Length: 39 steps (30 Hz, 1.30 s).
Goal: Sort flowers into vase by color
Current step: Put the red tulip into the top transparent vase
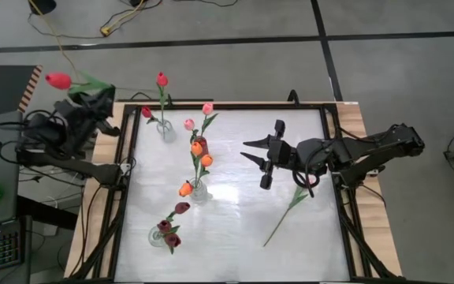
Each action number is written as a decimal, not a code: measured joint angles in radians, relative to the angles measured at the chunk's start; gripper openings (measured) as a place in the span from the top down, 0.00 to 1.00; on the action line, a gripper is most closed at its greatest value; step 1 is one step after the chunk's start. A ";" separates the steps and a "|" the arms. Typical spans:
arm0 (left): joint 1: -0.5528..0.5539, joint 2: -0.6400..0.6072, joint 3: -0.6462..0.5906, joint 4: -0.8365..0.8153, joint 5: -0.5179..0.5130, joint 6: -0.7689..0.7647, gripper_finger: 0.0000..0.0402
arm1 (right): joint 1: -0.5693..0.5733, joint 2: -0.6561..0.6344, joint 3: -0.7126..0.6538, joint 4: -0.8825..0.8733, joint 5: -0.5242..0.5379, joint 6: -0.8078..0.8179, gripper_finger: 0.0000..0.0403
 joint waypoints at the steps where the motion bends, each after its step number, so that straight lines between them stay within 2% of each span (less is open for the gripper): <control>1: 0.000 -0.008 0.000 0.000 -0.029 0.021 1.00 | 0.000 0.000 0.000 -0.002 0.000 0.000 0.62; 9: 0.000 -0.039 0.000 -0.066 -0.212 0.071 1.00 | -0.023 -0.002 0.000 -0.077 -0.001 0.020 0.64; 15: 0.000 -0.039 0.000 -0.211 -0.304 -0.001 1.00 | -0.077 -0.054 0.000 -0.187 -0.002 -0.003 0.67; 26: 0.000 -0.039 0.000 -0.502 -0.343 -0.293 1.00 | -0.232 -0.113 0.000 -0.356 -0.079 0.024 0.67; 39: 0.019 -0.039 -0.003 -0.682 -0.358 -0.487 1.00 | -0.278 -0.101 0.000 -0.365 -0.094 0.023 0.67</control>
